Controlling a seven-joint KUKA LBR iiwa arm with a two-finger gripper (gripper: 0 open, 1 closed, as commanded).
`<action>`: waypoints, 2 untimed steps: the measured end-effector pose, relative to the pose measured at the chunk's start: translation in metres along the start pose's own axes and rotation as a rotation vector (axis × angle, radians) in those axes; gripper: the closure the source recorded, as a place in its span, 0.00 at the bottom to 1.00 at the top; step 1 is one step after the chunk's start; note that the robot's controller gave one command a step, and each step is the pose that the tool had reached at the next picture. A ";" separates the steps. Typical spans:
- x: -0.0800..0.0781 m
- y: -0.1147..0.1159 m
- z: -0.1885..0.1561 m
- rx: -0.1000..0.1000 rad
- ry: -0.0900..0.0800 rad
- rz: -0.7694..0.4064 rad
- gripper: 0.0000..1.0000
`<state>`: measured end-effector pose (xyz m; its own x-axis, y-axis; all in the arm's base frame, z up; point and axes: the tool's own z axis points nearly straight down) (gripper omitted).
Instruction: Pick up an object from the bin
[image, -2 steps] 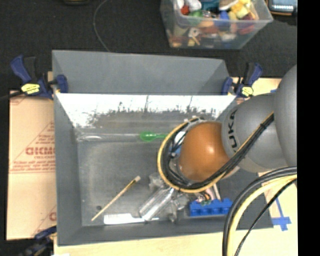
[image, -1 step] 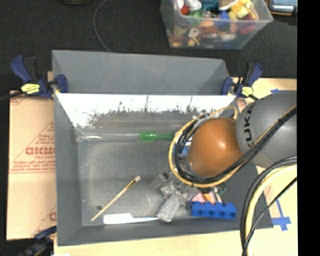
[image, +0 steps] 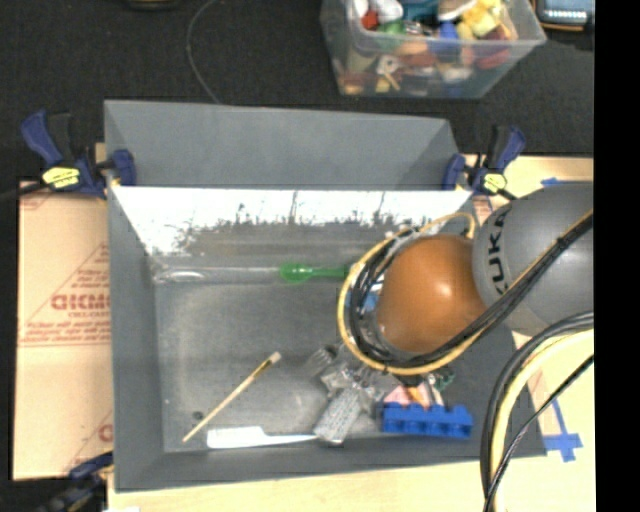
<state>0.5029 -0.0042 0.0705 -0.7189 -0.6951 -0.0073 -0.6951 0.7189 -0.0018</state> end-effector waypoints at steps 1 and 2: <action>0.001 0.002 -0.040 -0.007 0.007 0.001 1.00; 0.000 0.000 -0.072 0.000 0.000 0.003 1.00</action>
Offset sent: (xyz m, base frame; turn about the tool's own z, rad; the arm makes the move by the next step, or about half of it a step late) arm -0.0036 0.0005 0.0627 0.0010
